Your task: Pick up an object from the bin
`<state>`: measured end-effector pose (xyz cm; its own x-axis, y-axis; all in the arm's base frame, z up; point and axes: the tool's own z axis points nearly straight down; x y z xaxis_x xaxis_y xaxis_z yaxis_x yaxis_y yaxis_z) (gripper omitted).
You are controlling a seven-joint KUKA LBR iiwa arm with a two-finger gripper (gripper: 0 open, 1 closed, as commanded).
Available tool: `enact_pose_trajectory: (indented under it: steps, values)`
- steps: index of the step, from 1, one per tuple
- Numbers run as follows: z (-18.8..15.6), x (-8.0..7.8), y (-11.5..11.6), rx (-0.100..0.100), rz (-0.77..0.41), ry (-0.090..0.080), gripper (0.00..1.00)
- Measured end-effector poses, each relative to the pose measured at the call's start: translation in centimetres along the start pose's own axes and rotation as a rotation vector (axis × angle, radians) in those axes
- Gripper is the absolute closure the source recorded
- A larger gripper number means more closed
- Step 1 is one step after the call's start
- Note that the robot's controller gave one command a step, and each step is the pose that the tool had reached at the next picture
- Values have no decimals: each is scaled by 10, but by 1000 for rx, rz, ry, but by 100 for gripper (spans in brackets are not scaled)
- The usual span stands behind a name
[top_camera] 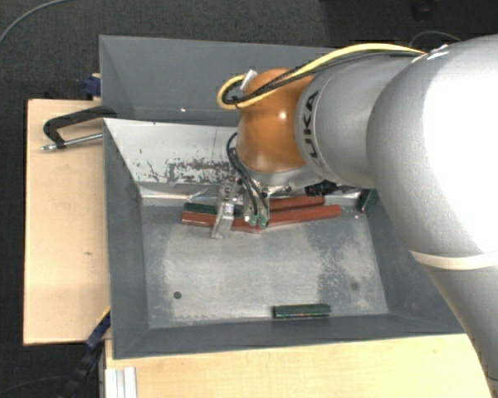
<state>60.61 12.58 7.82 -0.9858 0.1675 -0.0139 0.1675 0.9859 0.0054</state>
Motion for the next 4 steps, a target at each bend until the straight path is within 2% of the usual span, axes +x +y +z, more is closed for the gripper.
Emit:
enact_pose_trajectory:
  steps: [1,2,3,4]
  values:
    - [-11,12,44,-1,-401,8,100]
    - [-114,24,52,-1,-366,8,100]
    - [-113,24,51,-1,-366,9,0]
    - [-14,13,43,4,-182,19,0]
